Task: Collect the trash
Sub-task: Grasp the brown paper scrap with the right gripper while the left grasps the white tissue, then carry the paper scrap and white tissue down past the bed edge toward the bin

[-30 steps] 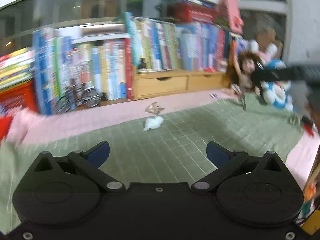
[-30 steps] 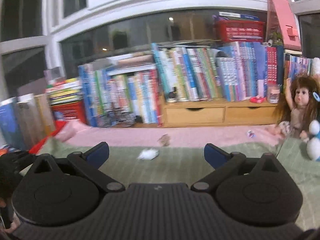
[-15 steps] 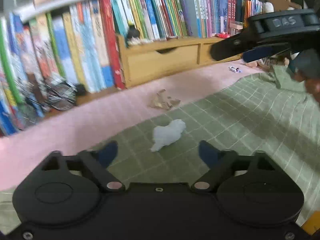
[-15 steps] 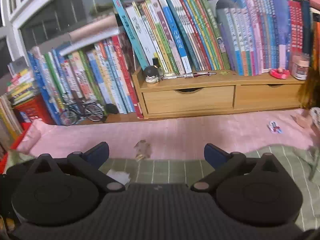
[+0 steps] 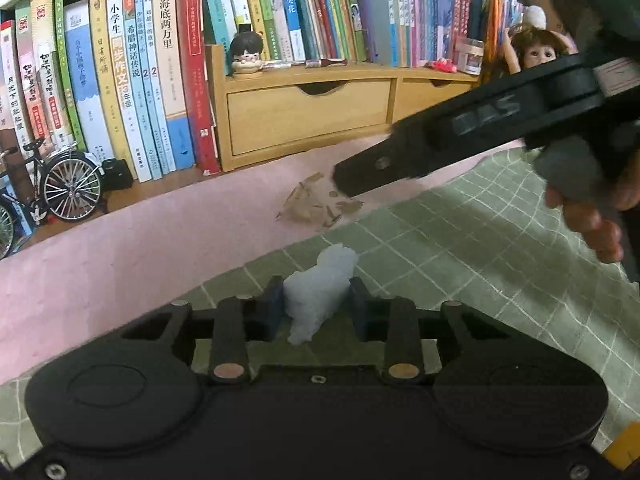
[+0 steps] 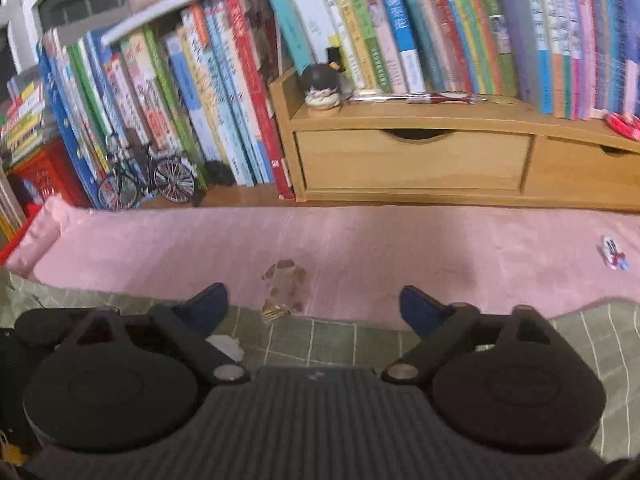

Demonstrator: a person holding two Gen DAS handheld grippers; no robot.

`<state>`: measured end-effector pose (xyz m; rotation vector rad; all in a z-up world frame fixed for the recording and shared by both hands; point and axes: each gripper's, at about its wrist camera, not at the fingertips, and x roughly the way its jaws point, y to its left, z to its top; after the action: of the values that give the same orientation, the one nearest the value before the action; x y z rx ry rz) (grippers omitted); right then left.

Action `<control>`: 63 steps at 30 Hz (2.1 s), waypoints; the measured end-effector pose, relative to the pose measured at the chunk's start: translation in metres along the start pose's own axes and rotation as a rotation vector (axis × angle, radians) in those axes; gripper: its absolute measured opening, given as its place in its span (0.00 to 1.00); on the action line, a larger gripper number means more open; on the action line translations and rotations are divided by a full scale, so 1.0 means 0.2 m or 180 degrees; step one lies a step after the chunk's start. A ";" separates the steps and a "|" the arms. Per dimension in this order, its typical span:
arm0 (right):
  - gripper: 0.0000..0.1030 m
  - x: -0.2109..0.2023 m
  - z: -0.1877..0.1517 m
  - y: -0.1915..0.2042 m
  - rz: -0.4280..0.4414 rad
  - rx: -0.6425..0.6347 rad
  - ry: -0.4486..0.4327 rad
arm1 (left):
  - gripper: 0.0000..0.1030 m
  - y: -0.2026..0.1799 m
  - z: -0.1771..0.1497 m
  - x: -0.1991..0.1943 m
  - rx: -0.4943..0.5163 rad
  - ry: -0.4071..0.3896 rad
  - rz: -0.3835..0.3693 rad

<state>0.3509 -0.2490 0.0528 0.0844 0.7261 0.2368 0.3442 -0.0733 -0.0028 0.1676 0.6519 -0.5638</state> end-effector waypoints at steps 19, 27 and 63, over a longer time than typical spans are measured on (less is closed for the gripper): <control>0.34 0.31 0.01 0.13 -0.0010 -0.0469 0.0118 | 0.30 0.07 -0.03 -0.05 -0.0122 -0.0042 -0.0167; 0.34 0.16 -0.01 0.12 0.0119 -0.0519 -0.0038 | 0.30 0.06 -0.03 -0.07 -0.0086 -0.0030 -0.0110; 0.34 -0.86 -0.58 0.49 0.0587 -0.0454 -0.0249 | 0.30 -0.19 -0.34 -1.12 -0.0102 -0.0157 0.0066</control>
<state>0.1312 -0.1963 0.0922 0.0245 0.6222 0.4585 0.1412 0.0153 0.0838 0.1299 0.6105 -0.5356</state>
